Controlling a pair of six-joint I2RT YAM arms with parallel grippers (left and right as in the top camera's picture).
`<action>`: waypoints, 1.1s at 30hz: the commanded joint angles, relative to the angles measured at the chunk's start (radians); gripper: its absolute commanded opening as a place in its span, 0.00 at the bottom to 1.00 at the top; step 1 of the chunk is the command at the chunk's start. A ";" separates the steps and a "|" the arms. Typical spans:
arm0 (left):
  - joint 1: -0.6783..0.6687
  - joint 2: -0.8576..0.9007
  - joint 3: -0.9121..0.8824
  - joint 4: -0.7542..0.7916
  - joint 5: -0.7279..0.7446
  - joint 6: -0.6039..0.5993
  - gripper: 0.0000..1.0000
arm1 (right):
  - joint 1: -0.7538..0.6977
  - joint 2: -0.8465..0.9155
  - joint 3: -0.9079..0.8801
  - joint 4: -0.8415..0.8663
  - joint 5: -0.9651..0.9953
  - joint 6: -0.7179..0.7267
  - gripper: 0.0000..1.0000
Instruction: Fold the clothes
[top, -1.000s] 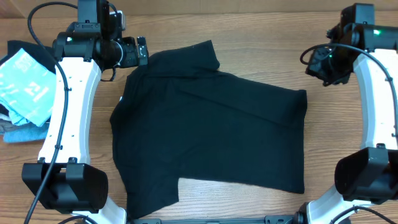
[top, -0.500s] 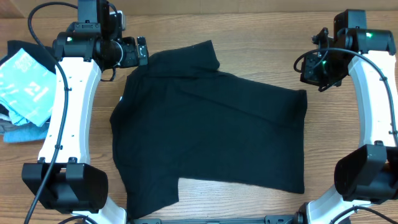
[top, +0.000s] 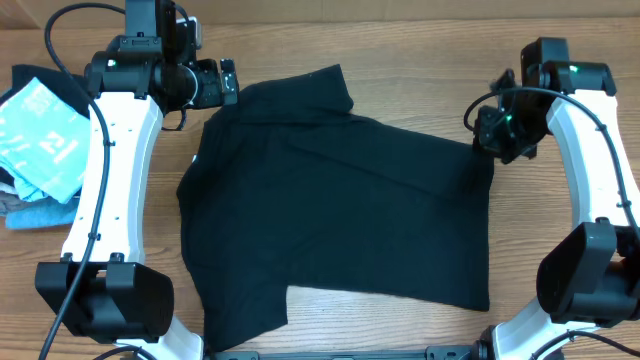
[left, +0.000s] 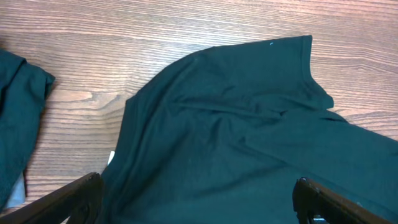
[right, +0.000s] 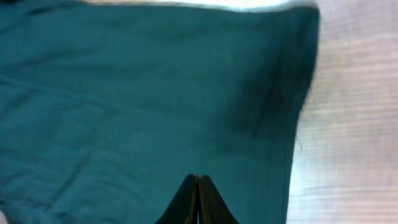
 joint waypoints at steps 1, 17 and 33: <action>0.002 0.003 -0.004 0.000 0.014 0.022 1.00 | 0.003 0.003 -0.002 -0.031 0.099 0.148 0.04; 0.002 0.003 -0.004 0.000 0.014 0.022 1.00 | 0.003 0.003 -0.002 0.029 0.131 0.189 0.04; 0.002 0.005 -0.004 0.135 0.013 0.023 1.00 | 0.003 0.003 -0.002 0.014 0.149 0.186 0.04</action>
